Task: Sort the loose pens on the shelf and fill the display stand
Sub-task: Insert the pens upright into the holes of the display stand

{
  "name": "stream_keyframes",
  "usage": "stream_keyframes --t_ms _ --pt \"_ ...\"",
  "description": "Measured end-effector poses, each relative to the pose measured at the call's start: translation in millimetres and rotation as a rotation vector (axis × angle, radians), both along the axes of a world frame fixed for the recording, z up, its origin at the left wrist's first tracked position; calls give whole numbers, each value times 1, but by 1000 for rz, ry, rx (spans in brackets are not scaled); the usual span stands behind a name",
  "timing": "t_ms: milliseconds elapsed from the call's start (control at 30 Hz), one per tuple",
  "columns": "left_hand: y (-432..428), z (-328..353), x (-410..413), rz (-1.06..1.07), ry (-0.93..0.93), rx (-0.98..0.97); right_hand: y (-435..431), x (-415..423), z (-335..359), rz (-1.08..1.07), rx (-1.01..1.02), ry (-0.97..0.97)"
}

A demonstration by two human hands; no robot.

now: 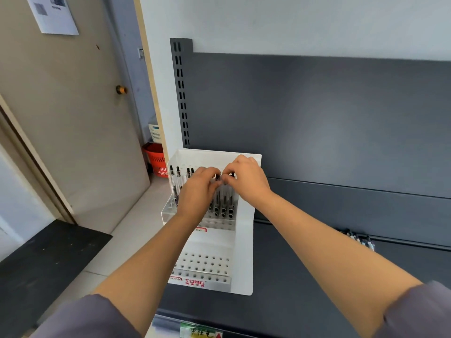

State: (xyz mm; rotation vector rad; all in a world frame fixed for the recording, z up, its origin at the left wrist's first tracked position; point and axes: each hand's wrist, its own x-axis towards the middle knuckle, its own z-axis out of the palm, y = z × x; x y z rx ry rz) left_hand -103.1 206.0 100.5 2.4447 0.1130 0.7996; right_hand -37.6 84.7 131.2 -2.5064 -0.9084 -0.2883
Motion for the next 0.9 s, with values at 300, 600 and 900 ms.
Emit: stream_keyframes --t_ms 300,600,900 --pt "4 5 6 31 5 -30 4 4 -6 -22 45 -45" --pt "7 6 6 36 -44 -41 -3 8 -2 -9 190 11" --pt "7 24 23 129 44 217 -16 17 6 -14 90 137"
